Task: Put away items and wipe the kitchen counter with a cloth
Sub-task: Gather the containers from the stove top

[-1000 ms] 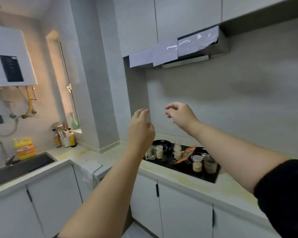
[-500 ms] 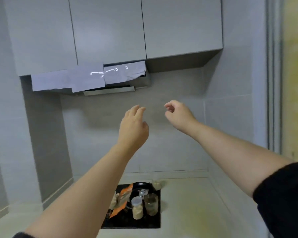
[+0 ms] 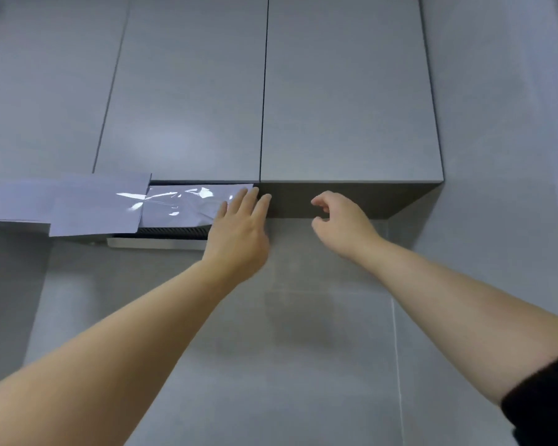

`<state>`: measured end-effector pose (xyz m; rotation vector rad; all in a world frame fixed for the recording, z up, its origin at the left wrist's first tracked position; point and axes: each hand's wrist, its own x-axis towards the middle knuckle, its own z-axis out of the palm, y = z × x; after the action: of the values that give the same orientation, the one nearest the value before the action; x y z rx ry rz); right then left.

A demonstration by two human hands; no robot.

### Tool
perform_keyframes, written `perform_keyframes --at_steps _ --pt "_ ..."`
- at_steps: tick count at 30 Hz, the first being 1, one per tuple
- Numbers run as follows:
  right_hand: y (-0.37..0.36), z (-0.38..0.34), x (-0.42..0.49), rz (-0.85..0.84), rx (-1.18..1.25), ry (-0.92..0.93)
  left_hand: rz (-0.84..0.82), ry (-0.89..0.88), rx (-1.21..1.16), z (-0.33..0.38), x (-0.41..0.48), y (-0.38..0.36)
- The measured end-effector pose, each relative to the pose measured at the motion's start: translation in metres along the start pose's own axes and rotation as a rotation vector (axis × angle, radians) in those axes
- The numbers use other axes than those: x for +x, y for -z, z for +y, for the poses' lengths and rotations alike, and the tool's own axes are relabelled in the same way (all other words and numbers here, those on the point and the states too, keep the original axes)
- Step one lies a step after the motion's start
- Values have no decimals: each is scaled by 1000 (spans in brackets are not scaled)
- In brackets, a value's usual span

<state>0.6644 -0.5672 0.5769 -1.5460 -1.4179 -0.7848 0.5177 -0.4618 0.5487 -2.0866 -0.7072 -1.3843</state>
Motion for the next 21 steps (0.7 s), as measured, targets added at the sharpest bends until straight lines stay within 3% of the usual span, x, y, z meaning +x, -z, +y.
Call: perform_keyframes --at_steps 7,13,21 --pt "-57 24 78 53 -203 135 -44 -37 181 -40 89 -51" --pt "-86 36 131 97 -404 184 -87 0 137 -70 127 -88" --pt "-100 35 189 230 -818 280 17 -59 11 -79 135 -102"
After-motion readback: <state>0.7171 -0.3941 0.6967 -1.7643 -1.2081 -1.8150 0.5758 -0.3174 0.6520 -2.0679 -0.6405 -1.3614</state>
